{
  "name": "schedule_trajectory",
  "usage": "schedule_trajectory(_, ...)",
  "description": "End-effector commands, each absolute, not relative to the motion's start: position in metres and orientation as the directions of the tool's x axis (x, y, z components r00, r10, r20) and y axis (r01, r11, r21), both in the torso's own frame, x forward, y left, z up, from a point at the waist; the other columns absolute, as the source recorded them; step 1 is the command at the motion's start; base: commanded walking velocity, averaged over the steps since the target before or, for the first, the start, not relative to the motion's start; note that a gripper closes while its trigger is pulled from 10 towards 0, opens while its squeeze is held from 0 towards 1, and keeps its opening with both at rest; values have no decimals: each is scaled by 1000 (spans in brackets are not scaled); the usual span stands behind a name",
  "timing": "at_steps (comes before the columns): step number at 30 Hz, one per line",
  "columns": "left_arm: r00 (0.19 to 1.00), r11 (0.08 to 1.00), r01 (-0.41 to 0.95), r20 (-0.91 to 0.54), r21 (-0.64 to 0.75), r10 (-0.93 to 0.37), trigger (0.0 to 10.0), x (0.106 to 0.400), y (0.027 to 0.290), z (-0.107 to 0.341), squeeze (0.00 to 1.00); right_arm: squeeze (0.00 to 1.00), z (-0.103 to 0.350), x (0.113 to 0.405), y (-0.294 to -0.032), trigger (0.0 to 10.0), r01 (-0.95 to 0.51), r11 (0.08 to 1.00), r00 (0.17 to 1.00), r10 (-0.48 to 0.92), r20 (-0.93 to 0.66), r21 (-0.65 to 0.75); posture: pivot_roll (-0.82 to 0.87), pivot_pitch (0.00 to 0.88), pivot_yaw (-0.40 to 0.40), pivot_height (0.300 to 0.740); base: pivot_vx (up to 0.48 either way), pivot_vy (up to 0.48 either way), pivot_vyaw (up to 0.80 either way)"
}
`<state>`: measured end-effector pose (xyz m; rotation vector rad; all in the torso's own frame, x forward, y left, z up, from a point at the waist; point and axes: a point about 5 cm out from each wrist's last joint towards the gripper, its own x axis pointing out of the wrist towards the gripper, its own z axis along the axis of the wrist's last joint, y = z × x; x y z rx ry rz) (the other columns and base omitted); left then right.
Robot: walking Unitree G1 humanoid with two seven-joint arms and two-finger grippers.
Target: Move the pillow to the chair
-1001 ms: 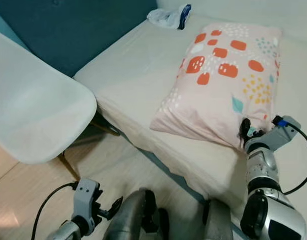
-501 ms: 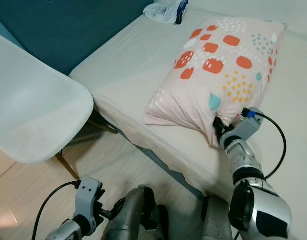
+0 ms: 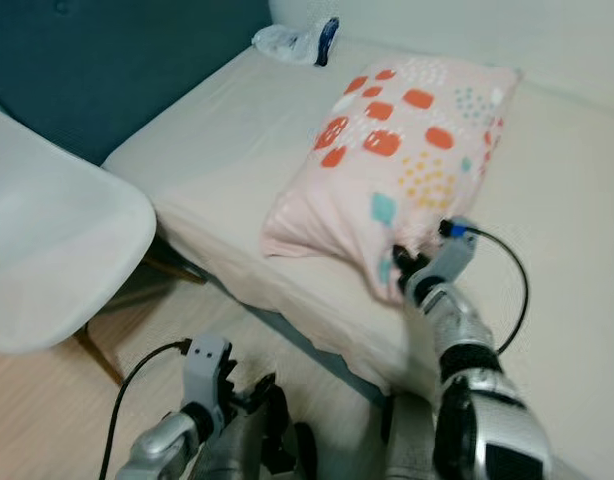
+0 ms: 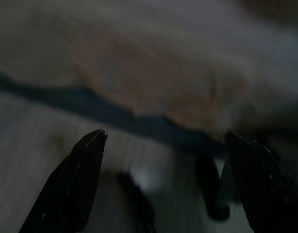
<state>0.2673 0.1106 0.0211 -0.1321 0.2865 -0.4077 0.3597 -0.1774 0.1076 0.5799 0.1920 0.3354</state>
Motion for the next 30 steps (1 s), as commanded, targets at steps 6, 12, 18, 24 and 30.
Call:
schedule_trajectory(6, 899, 916, 335, -217, -220, -381, 10000, 296, 102, 30, 0, 0, 181, 287, -100, 0, -895, 141, 337, 835, 436, 422, -63, 54, 71, 621, 0, 0, 0)
schedule_trajectory(12, 905, 912, 346, -179, -221, -387, 10000, 309, 96, 42, 0, 0, 165, 284, -97, 0, -891, 202, 347, 880, 324, 406, -71, 14, 64, 621, 0, 0, 0)
schedule_trajectory(18, 907, 913, 345, -173, -219, -384, 10000, 314, 98, 41, 0, 0, 122, 323, -141, 0, -529, 684, 798, 602, 22, 502, -71, 0, 64, 621, 0, 0, 0)
schedule_trajectory(24, 913, 917, 332, -169, -222, -372, 10000, 315, 101, 41, 0, 0, 142, 332, -165, 0, -432, 770, 893, 437, 104, 470, -72, 0, 64, 621, 0, 0, 0)
schedule_trajectory(30, 929, 926, 306, -144, -222, -341, 10000, 322, 103, 48, 0, 0, 154, 341, -169, 0, -429, 776, 901, 403, 159, 463, -69, 0, 58, 655, 0, 0, 0)
